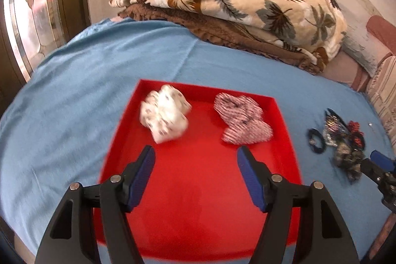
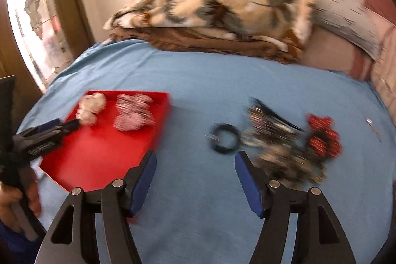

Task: Organize jewelry
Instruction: 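Grasp black sheer scrunchie with left gripper while right gripper grasps red polka-dot scrunchie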

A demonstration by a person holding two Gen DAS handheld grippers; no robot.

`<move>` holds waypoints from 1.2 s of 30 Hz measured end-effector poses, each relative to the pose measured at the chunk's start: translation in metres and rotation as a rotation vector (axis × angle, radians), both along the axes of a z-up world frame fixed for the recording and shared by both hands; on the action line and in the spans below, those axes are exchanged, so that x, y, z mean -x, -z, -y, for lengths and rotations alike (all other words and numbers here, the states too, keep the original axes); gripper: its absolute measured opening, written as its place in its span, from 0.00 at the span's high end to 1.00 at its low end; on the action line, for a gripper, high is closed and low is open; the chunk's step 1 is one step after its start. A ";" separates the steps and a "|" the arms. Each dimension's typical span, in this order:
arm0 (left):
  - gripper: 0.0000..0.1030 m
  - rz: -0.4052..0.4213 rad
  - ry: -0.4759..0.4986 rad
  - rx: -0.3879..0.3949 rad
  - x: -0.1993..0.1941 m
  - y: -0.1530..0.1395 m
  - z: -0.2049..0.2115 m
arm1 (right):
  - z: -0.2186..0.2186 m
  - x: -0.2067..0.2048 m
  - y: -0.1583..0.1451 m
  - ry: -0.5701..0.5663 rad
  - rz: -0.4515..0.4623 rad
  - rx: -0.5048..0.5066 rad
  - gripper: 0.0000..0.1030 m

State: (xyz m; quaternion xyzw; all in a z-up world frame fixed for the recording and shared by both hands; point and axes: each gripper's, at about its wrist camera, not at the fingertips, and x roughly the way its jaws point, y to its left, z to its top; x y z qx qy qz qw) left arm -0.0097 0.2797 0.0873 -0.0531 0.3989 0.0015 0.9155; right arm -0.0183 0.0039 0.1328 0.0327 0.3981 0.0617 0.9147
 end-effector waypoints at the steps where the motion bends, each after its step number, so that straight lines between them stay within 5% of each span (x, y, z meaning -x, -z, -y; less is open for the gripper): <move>1: 0.34 -0.003 0.006 0.004 0.004 -0.001 0.005 | 0.012 0.005 0.002 0.019 -0.003 0.000 0.32; 15: 0.34 -0.027 0.243 -0.010 0.014 -0.021 0.136 | 0.164 0.039 0.033 0.274 -0.011 -0.061 0.31; 27: 0.34 -0.117 0.372 0.009 -0.009 0.015 0.256 | 0.214 -0.024 0.060 0.283 -0.002 -0.141 0.32; 36: 0.34 -0.156 0.394 -0.023 -0.030 0.039 0.301 | 0.235 -0.068 0.092 0.255 -0.076 -0.228 0.49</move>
